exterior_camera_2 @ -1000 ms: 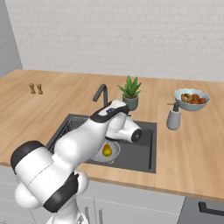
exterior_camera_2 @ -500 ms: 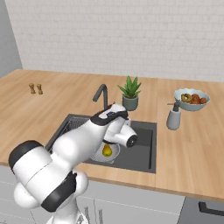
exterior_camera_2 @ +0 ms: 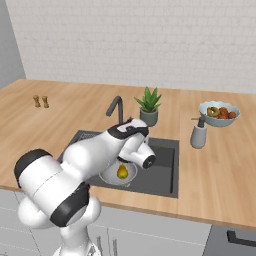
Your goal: Put the colander in the sink, put the pear in the colander, and turn on the sink faucet and pour water over the colander.
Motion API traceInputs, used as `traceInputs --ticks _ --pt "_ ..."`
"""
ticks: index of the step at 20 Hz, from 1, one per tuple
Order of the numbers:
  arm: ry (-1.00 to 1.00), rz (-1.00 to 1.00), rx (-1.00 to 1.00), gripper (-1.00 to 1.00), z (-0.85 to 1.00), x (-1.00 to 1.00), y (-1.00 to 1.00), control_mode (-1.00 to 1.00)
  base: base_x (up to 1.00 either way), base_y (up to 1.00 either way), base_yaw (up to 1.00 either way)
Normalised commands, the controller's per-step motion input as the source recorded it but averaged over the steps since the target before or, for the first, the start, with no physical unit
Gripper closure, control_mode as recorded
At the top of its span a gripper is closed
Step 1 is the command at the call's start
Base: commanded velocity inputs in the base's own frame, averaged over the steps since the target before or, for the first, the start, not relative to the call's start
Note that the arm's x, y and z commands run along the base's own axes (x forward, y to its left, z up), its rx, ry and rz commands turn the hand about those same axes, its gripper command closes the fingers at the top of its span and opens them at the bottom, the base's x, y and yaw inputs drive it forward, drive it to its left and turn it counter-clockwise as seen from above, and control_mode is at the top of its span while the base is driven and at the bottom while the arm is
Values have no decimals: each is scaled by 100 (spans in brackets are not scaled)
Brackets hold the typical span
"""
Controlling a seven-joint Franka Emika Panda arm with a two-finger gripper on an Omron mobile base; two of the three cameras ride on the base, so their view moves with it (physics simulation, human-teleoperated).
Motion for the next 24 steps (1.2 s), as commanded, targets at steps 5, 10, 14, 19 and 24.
traceInputs --ticks 5,10,14,19,24 --pt "-3 0 0 -100 0 18 0 -100 0 0 0" --pt "-4 0 0 -100 0 8 0 -100 0 0 0" --pt "-4 0 0 -100 0 7 0 -100 0 0 0" --pt "-4 0 0 -100 -5 21 0 -100 0 0 0" --pt "-3 2 0 -100 -11 28 0 -100 0 0 0"
